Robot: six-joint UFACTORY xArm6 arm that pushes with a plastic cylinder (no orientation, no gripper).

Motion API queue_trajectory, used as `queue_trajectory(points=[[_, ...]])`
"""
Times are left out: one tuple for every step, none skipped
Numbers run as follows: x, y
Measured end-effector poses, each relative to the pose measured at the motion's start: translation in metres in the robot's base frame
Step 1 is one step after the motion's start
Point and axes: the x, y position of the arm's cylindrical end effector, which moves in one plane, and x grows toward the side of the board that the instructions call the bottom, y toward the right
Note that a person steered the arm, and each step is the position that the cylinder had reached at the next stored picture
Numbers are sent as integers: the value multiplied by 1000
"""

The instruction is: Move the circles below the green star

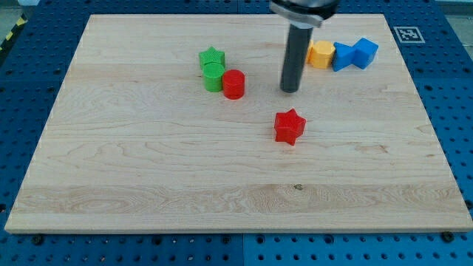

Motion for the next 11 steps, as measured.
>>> queue_trajectory(points=[[7,-43],[7,-87],[7,-103],[14,-95],[17,-93],[56,-98],[86,-139],[79,-207],[35,-251],[-4,-258],[-21,-240]])
